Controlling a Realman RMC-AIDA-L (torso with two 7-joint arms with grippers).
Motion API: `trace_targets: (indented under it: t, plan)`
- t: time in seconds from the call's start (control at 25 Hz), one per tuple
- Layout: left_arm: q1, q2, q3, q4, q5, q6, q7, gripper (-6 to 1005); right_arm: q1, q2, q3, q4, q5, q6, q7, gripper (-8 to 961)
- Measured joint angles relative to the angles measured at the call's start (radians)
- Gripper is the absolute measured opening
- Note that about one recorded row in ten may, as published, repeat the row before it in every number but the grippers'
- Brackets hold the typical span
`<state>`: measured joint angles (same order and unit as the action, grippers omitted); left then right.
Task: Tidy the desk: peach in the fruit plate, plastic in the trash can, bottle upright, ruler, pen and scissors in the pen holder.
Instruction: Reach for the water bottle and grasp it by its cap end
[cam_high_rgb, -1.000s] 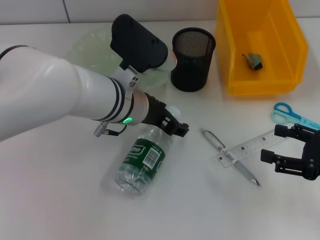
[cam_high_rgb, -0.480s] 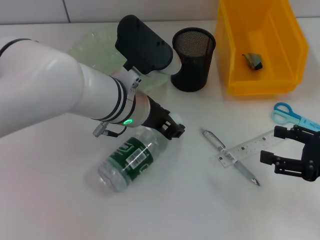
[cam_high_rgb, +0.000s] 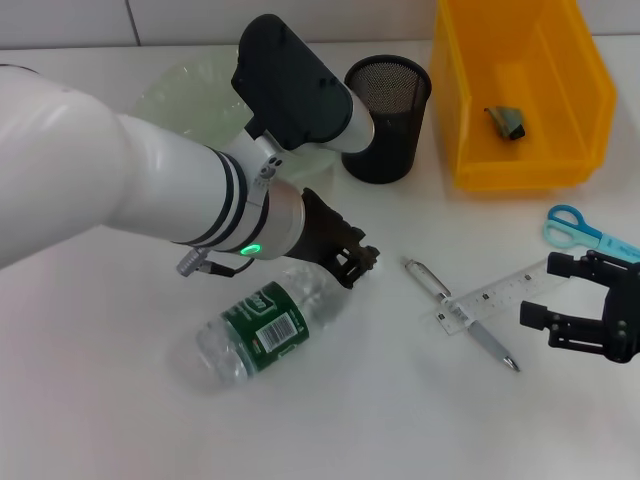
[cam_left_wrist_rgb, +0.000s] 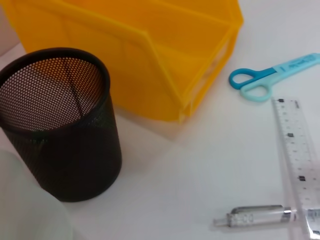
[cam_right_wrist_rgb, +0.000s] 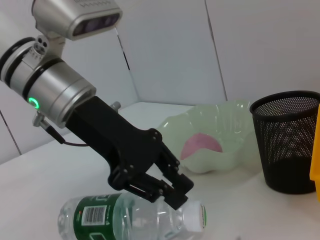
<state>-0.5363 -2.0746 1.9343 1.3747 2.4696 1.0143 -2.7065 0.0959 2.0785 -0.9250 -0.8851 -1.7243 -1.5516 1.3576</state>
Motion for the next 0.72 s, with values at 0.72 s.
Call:
trace_targets:
  t: [0.72]
  plan:
    - [0.003,-0.001,-0.017,0.014,0.006,-0.006,0.019,-1,0.005,0.0,0.0,0.0,0.0,-0.005,0.003,841]
